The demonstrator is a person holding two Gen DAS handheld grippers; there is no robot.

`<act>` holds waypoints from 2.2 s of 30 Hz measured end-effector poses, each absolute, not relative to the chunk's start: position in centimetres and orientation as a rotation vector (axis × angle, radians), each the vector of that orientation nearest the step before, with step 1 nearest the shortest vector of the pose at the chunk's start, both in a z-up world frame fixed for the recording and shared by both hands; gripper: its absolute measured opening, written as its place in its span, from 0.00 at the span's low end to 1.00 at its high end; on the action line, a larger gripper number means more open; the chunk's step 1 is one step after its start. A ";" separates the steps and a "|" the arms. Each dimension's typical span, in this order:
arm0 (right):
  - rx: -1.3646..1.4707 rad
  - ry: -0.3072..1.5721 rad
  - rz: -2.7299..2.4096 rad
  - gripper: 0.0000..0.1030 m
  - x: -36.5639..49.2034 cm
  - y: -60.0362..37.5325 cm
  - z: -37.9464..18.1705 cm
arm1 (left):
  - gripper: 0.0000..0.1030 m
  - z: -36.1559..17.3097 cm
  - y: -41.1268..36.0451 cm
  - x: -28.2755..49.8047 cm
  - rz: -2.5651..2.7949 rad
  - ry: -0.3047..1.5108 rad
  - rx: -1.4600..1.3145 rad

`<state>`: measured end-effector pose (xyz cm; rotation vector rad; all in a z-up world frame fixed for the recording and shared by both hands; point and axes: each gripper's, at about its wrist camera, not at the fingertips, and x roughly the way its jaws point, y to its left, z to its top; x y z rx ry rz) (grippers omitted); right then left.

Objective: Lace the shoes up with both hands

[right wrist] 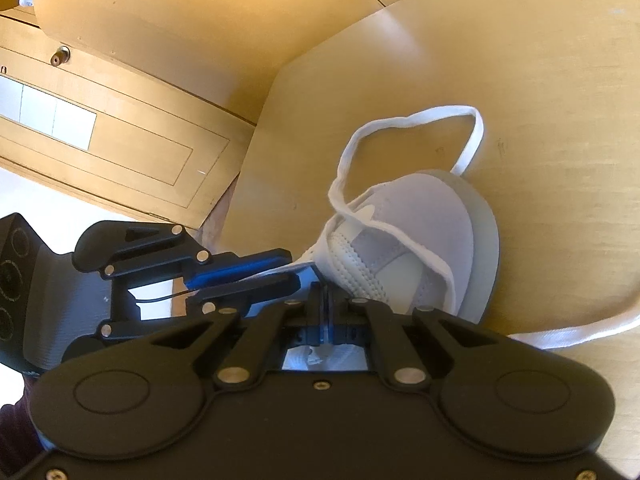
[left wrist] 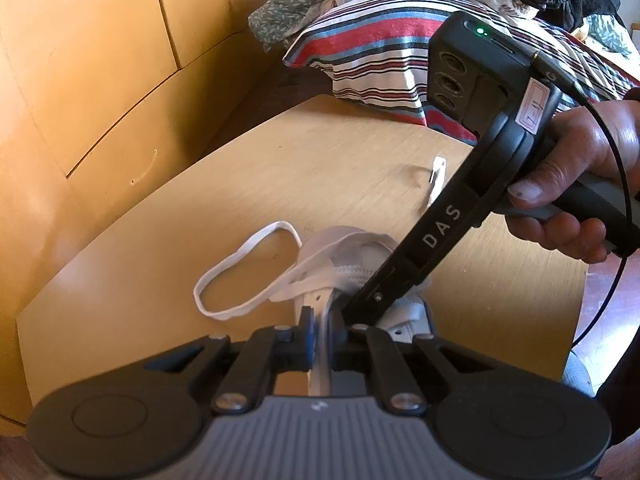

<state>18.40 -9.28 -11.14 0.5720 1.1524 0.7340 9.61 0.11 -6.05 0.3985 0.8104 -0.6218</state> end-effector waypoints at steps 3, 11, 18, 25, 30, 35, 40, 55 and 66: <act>0.590 1.154 0.732 0.02 18.7 -9.1 -11.6 | 0.07 -6.1 0.0 9.6 -0.624 0.808 0.405; 0.637 1.157 0.725 0.01 18.8 -9.0 -12.2 | 0.07 -6.1 0.3 9.6 -0.604 0.795 0.382; 0.700 1.161 0.717 0.01 18.9 -9.4 -12.7 | 0.07 -6.1 -0.1 9.3 -0.614 0.788 0.422; 0.621 1.128 0.724 0.02 18.4 -9.1 -11.5 | 0.06 -6.0 0.0 9.2 -0.623 0.792 0.427; 0.500 1.075 0.748 0.02 17.6 -8.6 -10.3 | 0.06 -6.0 0.2 9.3 -0.624 0.795 0.422; 0.439 1.036 0.752 0.03 17.0 -8.7 -9.6 | 0.06 -6.0 0.1 9.3 -0.623 0.798 0.423; 0.355 0.971 0.739 0.03 16.5 -8.9 -9.0 | 0.06 -6.1 0.1 9.3 -0.625 0.800 0.422; 0.532 1.009 0.708 0.02 16.0 -9.5 -10.0 | 0.07 -6.1 0.1 9.5 -0.633 0.808 0.418; 0.065 0.896 0.723 0.02 14.3 -5.7 -7.7 | 0.07 -6.2 0.0 9.4 -0.640 0.807 0.430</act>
